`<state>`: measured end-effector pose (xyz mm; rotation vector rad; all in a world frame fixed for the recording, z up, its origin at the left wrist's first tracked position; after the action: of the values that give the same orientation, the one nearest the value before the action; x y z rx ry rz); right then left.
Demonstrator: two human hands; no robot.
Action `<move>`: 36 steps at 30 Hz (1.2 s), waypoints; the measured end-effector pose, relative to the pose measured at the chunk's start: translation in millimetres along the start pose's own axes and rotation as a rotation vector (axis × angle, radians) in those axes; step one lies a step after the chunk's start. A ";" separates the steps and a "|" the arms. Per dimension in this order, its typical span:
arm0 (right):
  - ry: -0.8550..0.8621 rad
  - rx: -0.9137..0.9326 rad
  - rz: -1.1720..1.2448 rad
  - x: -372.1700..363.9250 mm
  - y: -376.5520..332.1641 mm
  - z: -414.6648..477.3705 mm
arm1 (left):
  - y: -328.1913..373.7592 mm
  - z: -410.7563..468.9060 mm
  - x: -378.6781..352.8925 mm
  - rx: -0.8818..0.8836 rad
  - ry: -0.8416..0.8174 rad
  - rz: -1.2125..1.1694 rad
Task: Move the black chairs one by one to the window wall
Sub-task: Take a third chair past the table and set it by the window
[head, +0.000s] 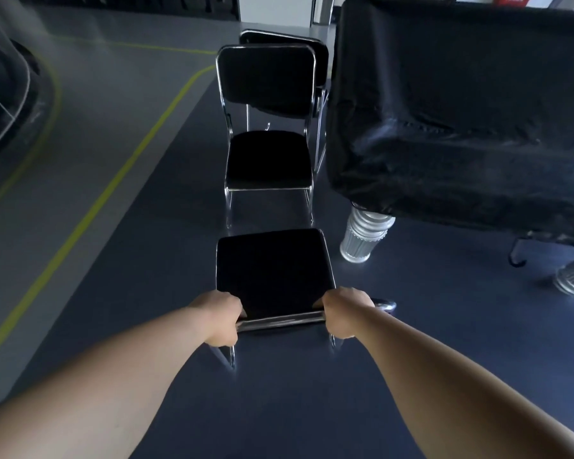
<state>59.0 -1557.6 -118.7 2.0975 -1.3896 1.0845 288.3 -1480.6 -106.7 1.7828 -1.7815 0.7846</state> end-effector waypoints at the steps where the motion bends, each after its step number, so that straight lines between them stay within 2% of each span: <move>1: -0.006 -0.007 0.006 -2.7 -4.1 -5.3 | -2.2 -4.0 -4.1 -0.004 -0.010 0.000; 10: -0.097 -0.090 0.087 -51.9 -50.7 -58.4 | -23.6 -45.9 -48.1 -0.093 -0.069 0.004; 14: -0.117 -0.054 0.089 -67.7 -65.9 -77.2 | -26.3 -59.7 -60.3 -0.151 -0.065 0.013; 20: -0.129 -0.004 0.140 -67.0 -51.5 -86.3 | -30.9 -64.7 -78.6 -0.127 0.094 -0.109; 23: -0.183 0.069 0.265 -67.7 -32.5 -89.6 | -36.4 -62.6 -90.8 -0.122 0.122 -0.255; 26: -0.135 0.072 0.362 -69.0 -23.7 -91.6 | -40.2 -64.4 -93.9 -0.123 0.172 -0.361; 31: -0.085 0.055 0.362 -74.1 -25.0 -89.3 | -39.7 -67.1 -95.7 -0.170 0.389 -0.222; 36: -0.088 -0.002 0.392 -69.9 -29.1 -94.2 | -46.1 -63.2 -90.1 -0.248 0.448 -0.222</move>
<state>34.7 -1439.4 -112.4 1.9378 -1.8986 1.1411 332.9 -1371.1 -122.7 1.4700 -1.3015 0.7610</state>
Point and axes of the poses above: each hand's wrist, its own z-axis towards the middle knuckle, its own x-axis out of the back of the hand, y = z × x, the point moved 3 cm from there along z, towards the middle knuckle, and after that the axes turned 1 degree about x, right-handed, at the moved point
